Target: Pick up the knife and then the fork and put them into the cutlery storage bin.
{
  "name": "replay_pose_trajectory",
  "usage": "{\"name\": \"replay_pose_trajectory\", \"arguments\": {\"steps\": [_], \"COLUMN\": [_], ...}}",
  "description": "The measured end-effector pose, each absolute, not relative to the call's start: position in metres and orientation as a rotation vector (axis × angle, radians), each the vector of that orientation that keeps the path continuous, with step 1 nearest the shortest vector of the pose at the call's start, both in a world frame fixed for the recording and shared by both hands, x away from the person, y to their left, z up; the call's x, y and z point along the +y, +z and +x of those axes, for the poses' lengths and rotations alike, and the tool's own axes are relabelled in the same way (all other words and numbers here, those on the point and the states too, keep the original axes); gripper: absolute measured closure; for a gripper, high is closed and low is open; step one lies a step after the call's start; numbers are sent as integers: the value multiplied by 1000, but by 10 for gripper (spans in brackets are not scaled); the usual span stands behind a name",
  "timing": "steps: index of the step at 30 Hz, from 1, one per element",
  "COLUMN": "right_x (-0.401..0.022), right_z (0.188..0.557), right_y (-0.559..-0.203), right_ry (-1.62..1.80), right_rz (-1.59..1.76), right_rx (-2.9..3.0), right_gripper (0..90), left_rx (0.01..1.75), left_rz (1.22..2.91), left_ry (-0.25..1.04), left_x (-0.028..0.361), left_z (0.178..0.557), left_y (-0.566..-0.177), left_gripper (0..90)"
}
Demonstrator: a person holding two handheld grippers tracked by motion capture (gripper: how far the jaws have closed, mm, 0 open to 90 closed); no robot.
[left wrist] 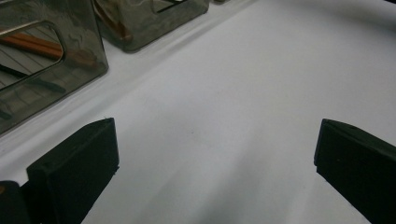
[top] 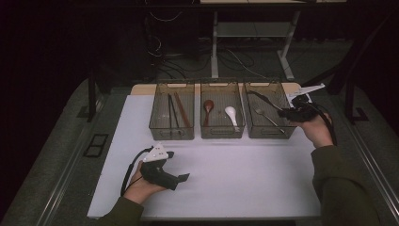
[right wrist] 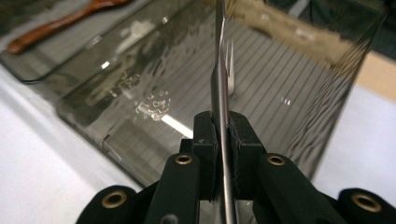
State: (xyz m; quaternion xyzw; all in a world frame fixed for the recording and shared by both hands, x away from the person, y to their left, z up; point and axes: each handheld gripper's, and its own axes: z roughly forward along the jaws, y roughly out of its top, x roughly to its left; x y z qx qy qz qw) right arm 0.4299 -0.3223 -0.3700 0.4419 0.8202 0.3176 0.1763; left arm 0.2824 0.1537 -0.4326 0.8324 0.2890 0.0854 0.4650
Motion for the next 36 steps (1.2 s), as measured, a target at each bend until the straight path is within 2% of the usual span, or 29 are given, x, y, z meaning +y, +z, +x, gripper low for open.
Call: {"name": "replay_pose_trajectory", "arguments": {"steps": [7, 13, 16, 19, 21, 30, 36], "right_x": [-307, -310, -313, -314, -314, -306, -302], "right_z": [449, 446, 436, 421, 410, 361, 332], "right_y": [-392, -388, -380, -374, -372, -375, -389], "right_ry": [824, 957, 1025, 1078, 1117, 1263, 1321], "right_rz": [1301, 1310, 1284, 1232, 1215, 1113, 1076], "right_rx": [2367, 2317, 2308, 2314, 2298, 2310, 2291], "right_gripper": [811, 577, 477, 424, 343, 236, 182], "left_rx": [711, 718, 712, 710, 708, 696, 692], "left_rz": [2069, 2063, 2068, 2070, 2072, 2082, 2068], "left_ry": [208, 207, 209, 212, 211, 199, 200], "left_x": [153, 157, 159, 159, 159, 156, 159], "left_z": [284, 285, 285, 285, 284, 279, 277], "left_y": [-436, -436, -436, -436, -436, -438, -436], "left_gripper": [0, 0, 0, 0, 0, 0, 0]}}
